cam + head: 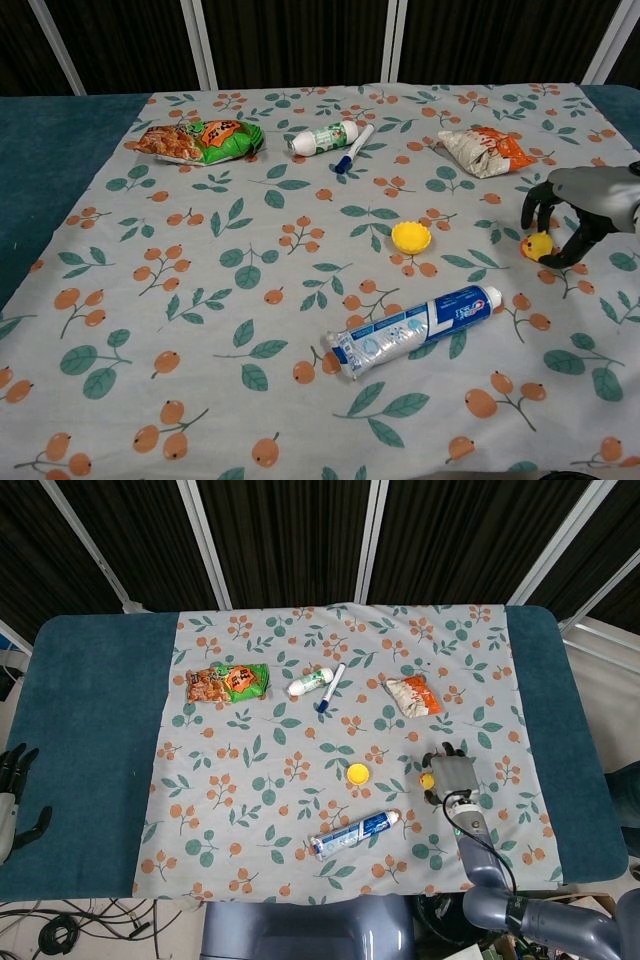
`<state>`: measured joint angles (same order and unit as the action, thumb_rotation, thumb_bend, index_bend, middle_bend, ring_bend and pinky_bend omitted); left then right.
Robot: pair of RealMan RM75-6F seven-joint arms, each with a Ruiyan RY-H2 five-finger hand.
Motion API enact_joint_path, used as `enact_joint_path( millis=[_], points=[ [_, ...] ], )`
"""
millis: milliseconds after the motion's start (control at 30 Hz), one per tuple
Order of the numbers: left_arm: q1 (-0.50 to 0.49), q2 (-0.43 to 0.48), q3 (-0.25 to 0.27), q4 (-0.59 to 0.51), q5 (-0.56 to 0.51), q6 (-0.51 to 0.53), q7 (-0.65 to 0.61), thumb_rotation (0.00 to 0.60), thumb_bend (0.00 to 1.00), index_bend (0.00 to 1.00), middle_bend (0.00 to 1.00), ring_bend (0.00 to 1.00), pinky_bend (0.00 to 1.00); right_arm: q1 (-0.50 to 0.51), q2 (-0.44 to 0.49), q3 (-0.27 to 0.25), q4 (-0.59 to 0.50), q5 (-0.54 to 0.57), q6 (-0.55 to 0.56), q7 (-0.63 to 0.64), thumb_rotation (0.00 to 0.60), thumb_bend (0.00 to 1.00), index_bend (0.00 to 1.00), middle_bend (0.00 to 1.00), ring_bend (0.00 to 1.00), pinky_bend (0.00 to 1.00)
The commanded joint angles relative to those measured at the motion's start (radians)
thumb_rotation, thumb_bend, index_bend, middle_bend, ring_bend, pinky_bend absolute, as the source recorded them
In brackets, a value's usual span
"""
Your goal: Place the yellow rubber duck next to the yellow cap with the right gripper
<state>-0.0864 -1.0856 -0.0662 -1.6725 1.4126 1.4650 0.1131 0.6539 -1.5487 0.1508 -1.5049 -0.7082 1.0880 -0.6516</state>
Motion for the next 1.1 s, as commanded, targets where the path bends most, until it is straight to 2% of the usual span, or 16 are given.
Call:
enact_joint_path(
  millis=[33,500,700,900,1100],
  points=[
    [-0.001,0.000,0.001,-0.001,-0.001,-0.002,0.001,0.600,0.38,0.00,0.00,0.00,0.00,0.000,0.001,-0.001,0.001,0.000,-0.002,0.000,0.600,0.22,0.37,0.38,0.09,0.19],
    [-0.001,0.001,0.001,-0.003,-0.005,-0.003,0.006,0.600,0.38,0.00,0.00,0.00,0.00,0.001,-0.007,-0.005,0.015,-0.004,-0.008,0.002,0.600,0.23,0.40,0.41,0.14,0.19],
    [-0.001,0.001,0.001,-0.003,-0.005,-0.004,0.007,0.600,0.38,0.00,0.00,0.00,0.00,0.004,-0.015,-0.007,0.026,-0.001,-0.015,-0.001,0.600,0.27,0.41,0.42,0.14,0.19],
    [-0.001,0.001,0.001,-0.003,-0.006,-0.004,0.007,0.600,0.38,0.00,0.00,0.00,0.00,0.007,-0.025,-0.004,0.037,-0.007,-0.010,0.001,0.600,0.38,0.45,0.44,0.17,0.20],
    [-0.001,0.001,0.001,-0.003,-0.008,-0.005,0.007,0.600,0.38,0.00,0.00,0.00,0.00,0.004,-0.026,-0.006,0.037,-0.008,-0.013,0.005,0.600,0.40,0.46,0.44,0.17,0.20]
  ],
)
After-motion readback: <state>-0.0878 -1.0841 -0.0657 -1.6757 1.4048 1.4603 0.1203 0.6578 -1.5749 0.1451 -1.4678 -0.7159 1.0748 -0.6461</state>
